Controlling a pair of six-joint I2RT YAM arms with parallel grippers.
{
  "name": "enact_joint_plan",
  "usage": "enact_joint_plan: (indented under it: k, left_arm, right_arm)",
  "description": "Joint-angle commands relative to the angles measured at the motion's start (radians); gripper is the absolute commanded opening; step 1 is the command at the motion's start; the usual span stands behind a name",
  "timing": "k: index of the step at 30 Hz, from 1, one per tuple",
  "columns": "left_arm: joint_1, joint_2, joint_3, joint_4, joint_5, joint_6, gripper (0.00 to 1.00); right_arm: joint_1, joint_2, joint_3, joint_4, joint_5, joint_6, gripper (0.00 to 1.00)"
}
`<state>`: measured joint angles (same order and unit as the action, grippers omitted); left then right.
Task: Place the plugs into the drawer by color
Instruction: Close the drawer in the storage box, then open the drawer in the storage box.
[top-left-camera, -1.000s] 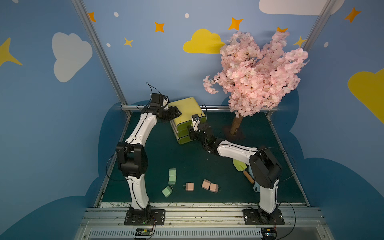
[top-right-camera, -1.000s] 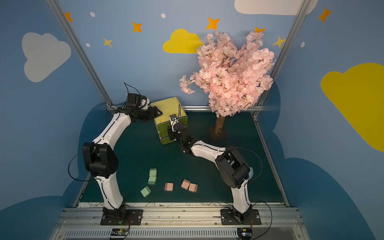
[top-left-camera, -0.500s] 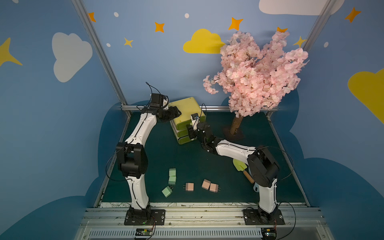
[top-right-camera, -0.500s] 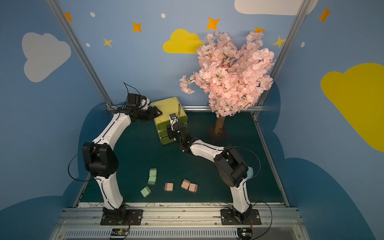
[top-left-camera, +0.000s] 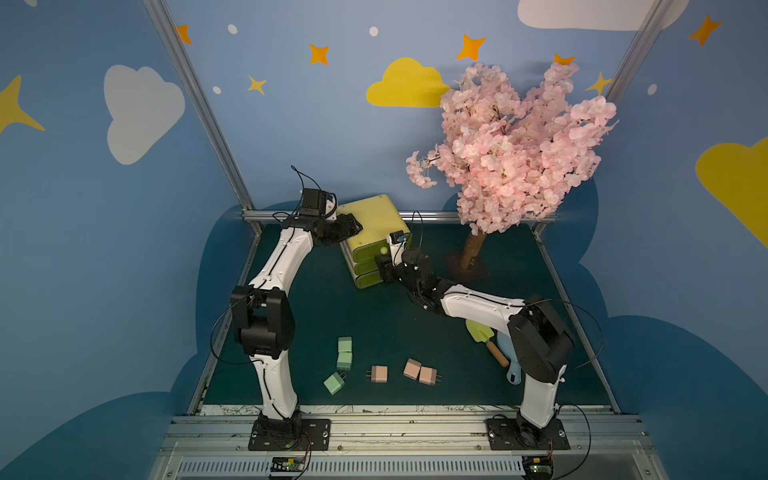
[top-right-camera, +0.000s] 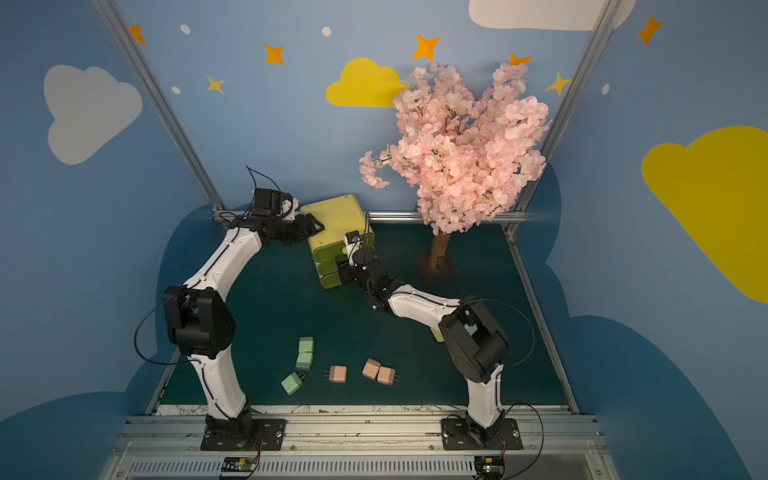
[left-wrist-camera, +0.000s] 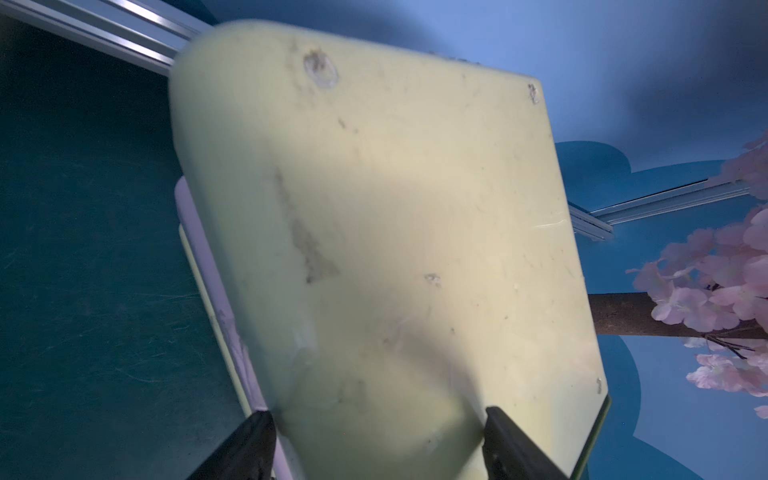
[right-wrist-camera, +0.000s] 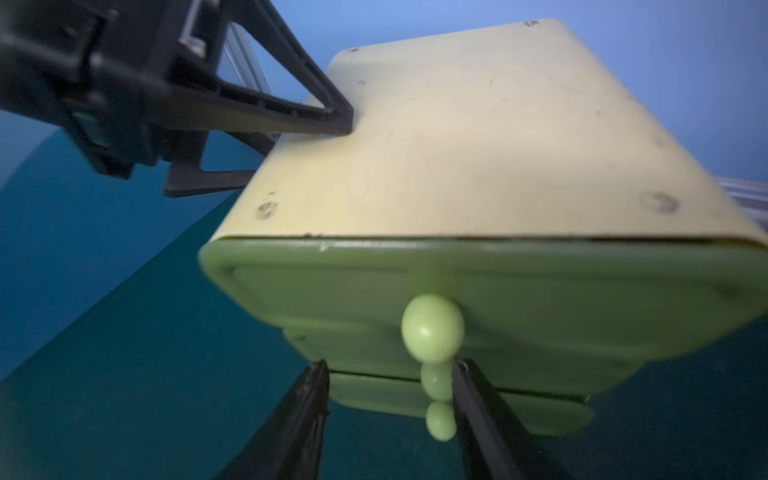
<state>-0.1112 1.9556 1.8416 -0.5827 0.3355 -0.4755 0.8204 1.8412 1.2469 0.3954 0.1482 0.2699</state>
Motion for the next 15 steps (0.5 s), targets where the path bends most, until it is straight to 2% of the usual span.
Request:
enact_joint_plan:
  k: [1,8,15]
  left_arm:
    - [0.004,-0.032,-0.015,-0.005,-0.003,0.001,0.8]
    - [0.004,-0.028,-0.015,0.01,0.016,-0.019,0.8]
    - [0.004,-0.028,-0.015,0.011,0.021,-0.016,0.8]
  right_arm:
    - [-0.017,-0.092,-0.089,0.102,-0.13,0.219,0.53]
    - [-0.071,-0.096,-0.201,0.206,-0.204,0.445,0.52]
    - [-0.156,0.012,-0.198,0.356,-0.342,0.582,0.51]
